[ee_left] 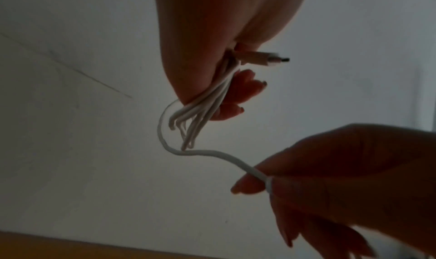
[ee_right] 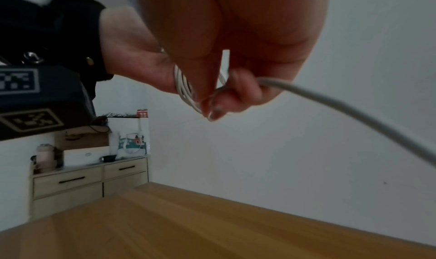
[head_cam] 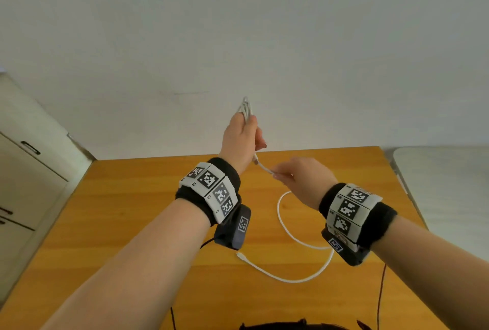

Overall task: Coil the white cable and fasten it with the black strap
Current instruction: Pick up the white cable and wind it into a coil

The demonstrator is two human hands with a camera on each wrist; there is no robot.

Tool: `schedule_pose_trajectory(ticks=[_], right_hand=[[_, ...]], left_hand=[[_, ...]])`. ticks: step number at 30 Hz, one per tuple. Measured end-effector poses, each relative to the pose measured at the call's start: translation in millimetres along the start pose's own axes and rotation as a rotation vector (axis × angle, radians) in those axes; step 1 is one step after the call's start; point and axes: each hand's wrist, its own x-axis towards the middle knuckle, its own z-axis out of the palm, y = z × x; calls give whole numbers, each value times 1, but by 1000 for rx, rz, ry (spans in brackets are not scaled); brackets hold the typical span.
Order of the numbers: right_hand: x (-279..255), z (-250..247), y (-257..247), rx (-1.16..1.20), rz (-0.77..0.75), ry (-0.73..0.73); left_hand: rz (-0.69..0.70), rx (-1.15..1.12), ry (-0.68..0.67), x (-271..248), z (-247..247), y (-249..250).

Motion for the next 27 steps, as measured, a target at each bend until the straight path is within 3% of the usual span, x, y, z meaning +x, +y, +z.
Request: schedule_pose_trajectory(ticks=[4, 14, 19, 24, 27], right_hand=[[0, 2, -16, 22, -8, -37], [14, 9, -32, 549, 59, 79], [18, 19, -36, 536, 89, 131], [21, 34, -36, 424, 217, 225], [23, 42, -31, 391, 306, 203]], left_hand=[[21, 150, -87, -6, -7, -11], [-22, 394, -271, -12, -32, -35], [-57, 366, -328, -18, -41, -44], [-168, 208, -244, -16, -46, -44], [-190, 204, -239, -12, -51, -45]])
